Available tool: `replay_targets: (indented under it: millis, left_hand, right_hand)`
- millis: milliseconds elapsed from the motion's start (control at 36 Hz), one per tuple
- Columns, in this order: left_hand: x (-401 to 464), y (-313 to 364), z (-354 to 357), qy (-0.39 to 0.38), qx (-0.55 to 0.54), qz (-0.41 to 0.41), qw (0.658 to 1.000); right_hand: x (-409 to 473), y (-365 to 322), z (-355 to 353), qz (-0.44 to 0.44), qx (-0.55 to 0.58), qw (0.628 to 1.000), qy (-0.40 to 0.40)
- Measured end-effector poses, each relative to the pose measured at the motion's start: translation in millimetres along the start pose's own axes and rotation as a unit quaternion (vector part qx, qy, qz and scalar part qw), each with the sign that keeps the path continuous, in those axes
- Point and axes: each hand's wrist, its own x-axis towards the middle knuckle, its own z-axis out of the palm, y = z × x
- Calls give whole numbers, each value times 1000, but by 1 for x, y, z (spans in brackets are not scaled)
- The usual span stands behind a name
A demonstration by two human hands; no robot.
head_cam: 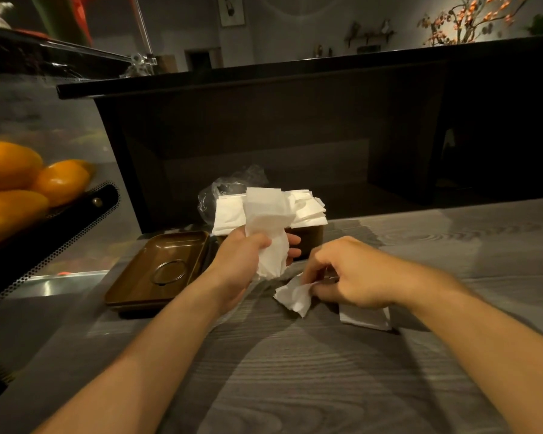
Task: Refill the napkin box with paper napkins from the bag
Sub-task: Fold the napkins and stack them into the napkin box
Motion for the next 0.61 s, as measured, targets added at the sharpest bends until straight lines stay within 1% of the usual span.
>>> replay_targets:
  millis: [56, 111, 194, 222, 278, 389, 444, 528, 611]
  left_hand:
    - [2, -1, -1, 7, -1, -3, 1000]
    - [3, -2, -2, 23, -5, -8, 1000]
    - [5, -6, -2, 36, -23, -11, 999]
    - [4, -6, -1, 31, -28, -10, 999]
    - [3, -6, 1, 20, -32, -14, 999]
    - [0, -7, 7, -30, -65, -40, 997]
    - [-2, -6, 10, -48, -90, -52, 993]
    - [-2, -7, 12, -54, -110, -60, 991]
    - [-1, -9, 11, -76, -102, -65, 990]
  right_hand:
    - [0, 0, -5, -13, 30, 999, 34]
    - [-1, -1, -12, -26, 119, 990, 69]
    - [-5, -2, -22, -19, 307, 947, 96]
    - [-5, -2, -23, -6, 356, 930, 90]
    - [-2, -3, -21, 25, 409, 909, 80]
    - [6, 0, -14, 75, 455, 882, 95]
    - [8, 3, -12, 88, 437, 889, 105]
    - [11, 3, -7, 104, 405, 900, 121]
    - [14, 3, -4, 114, 413, 895, 129]
